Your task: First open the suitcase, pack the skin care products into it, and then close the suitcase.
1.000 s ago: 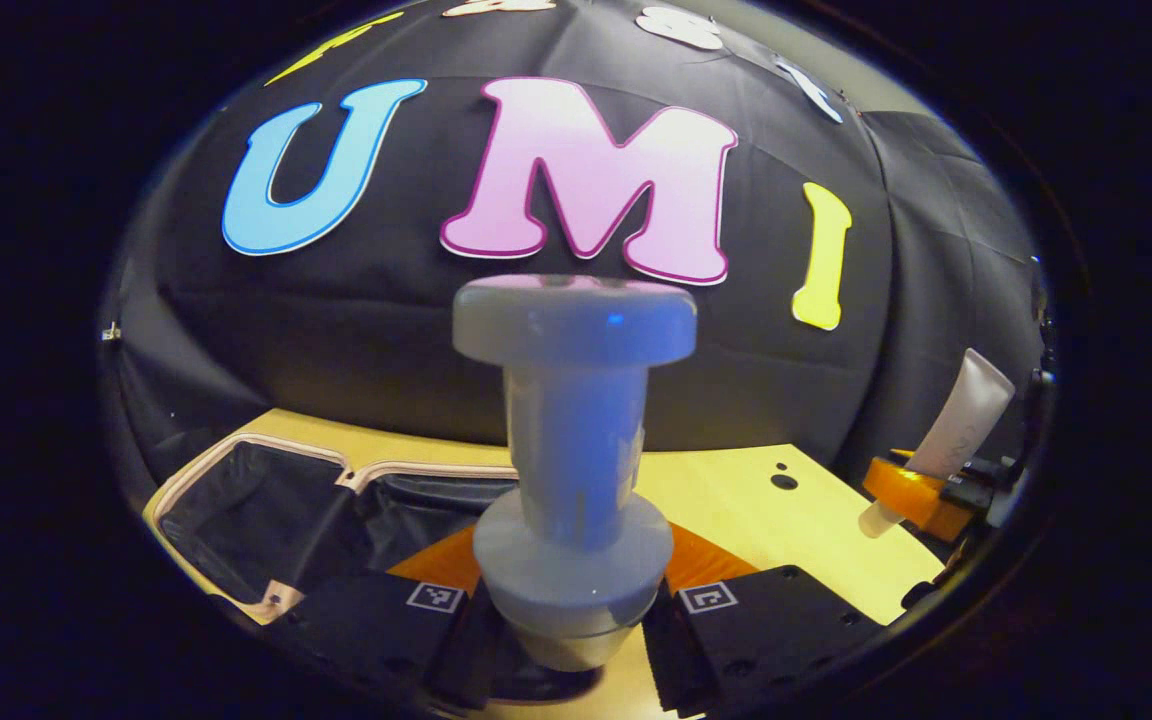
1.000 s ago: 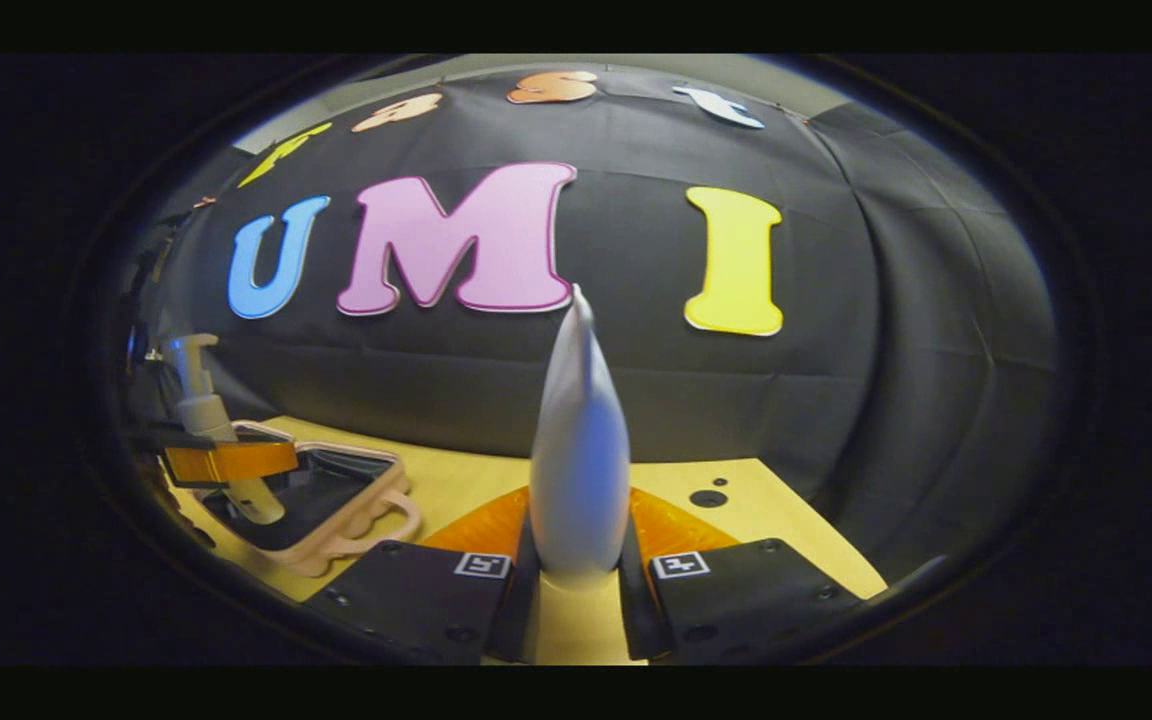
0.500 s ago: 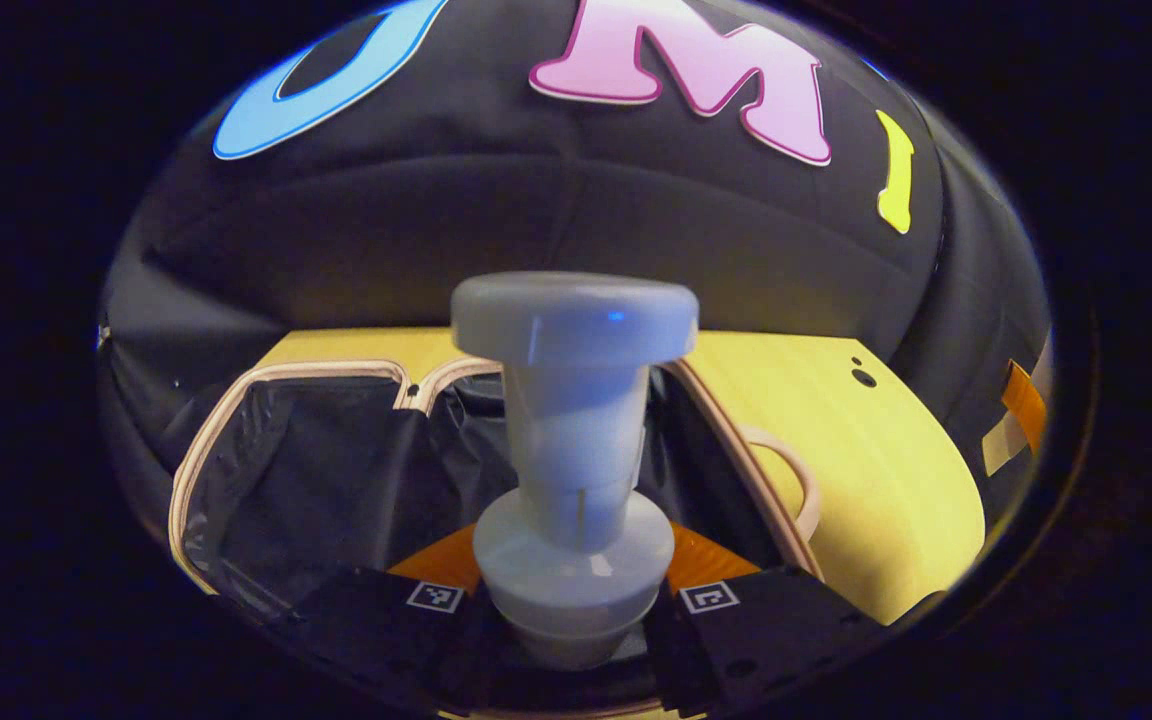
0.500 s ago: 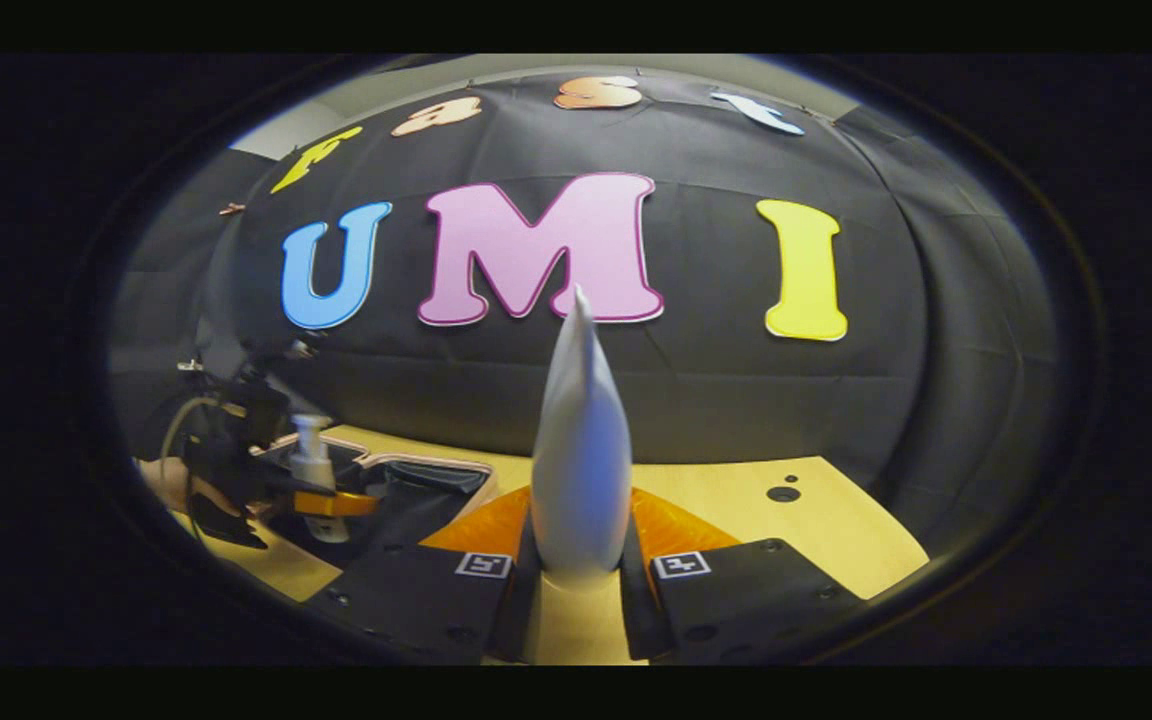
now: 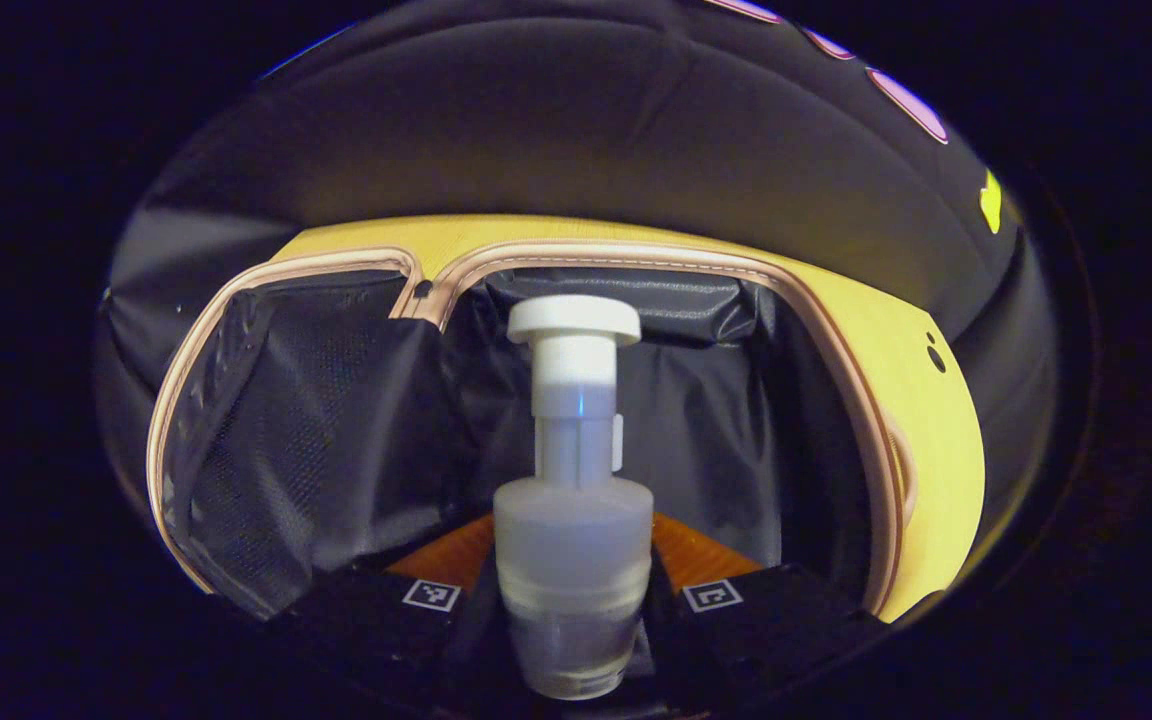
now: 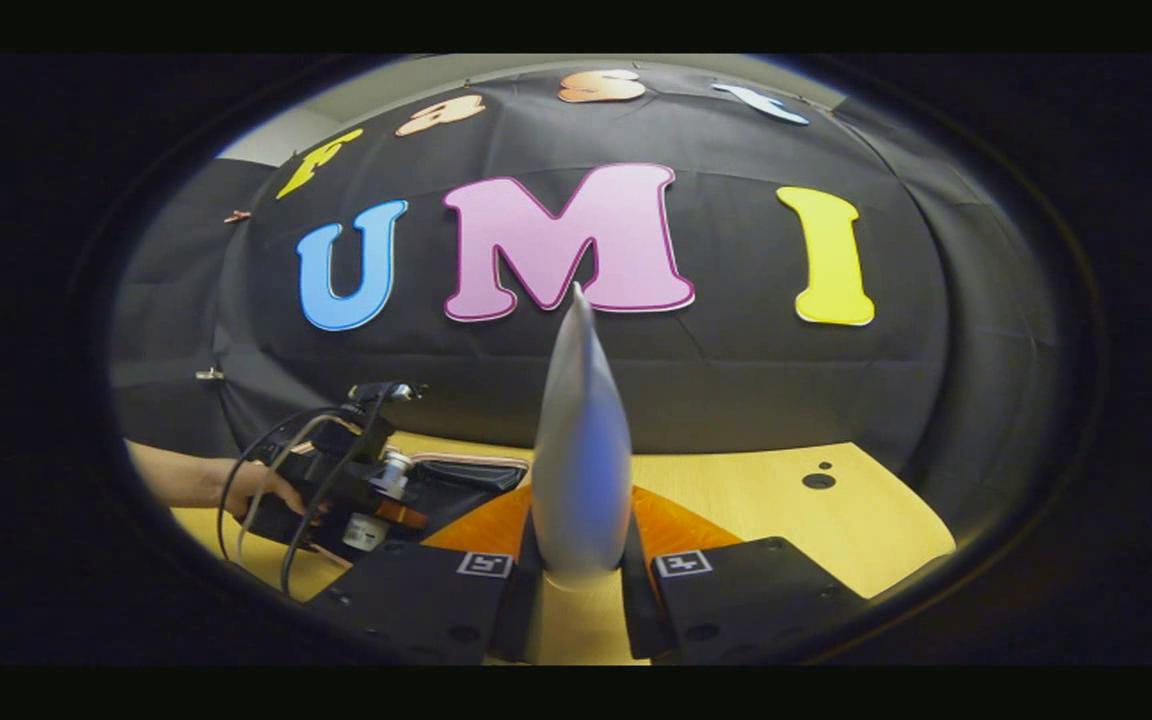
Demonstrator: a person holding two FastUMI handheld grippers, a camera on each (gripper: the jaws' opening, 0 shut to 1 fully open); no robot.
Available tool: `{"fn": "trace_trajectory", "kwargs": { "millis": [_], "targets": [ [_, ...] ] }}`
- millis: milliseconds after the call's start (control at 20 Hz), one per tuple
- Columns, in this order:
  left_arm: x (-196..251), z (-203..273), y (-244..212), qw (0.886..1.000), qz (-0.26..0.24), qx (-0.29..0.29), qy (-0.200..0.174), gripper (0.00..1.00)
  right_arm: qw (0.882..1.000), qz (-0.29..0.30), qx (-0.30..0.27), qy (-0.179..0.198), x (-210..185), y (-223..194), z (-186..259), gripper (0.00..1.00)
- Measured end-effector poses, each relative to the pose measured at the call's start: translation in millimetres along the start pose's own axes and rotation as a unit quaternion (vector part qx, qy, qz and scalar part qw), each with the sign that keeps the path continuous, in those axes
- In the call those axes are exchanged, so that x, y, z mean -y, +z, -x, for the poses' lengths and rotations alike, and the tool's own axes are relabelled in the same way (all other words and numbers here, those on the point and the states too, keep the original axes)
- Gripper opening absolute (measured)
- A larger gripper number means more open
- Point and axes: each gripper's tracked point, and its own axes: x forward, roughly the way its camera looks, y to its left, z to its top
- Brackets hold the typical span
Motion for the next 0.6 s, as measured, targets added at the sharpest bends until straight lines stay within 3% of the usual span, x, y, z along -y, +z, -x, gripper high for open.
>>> {"fn": "trace_trajectory", "kwargs": {
  "millis": [50, 200, 350, 400, 600],
  "targets": [
    [2.1, 1.6, 1.6, 1.0, 0.0, 0.004, -0.002, 0.66, 1.0, 0.001, -0.004, 0.002, -1.1, -2.1, -0.1, 0.36],
    [0.4, 15.2, 9.0, 0.999, 0.021, 0.031, 0.005, 0.75, 1.0, 0.01, -0.009, 0.011, -9.9, -1.4, -2.5, 0.36],
    [-6.8, 54.0, 32.2, 0.993, 0.059, 0.102, 0.003, 0.76, 0.999, 0.001, -0.021, 0.028, -29.2, -3.2, -6.0, 0.36],
    [-13.5, 72.8, 38.3, 0.989, 0.07, 0.127, 0.001, 0.75, 0.999, -0.003, -0.027, 0.036, -38.8, -4.1, -7.7, 0.41],
    [-52.1, 148.4, 51.9, 0.98, 0.049, 0.194, 0.006, 0.73, 0.997, 0.023, -0.042, 0.068, -75.9, 3.5, -24.5, 0.31]
  ]
}}
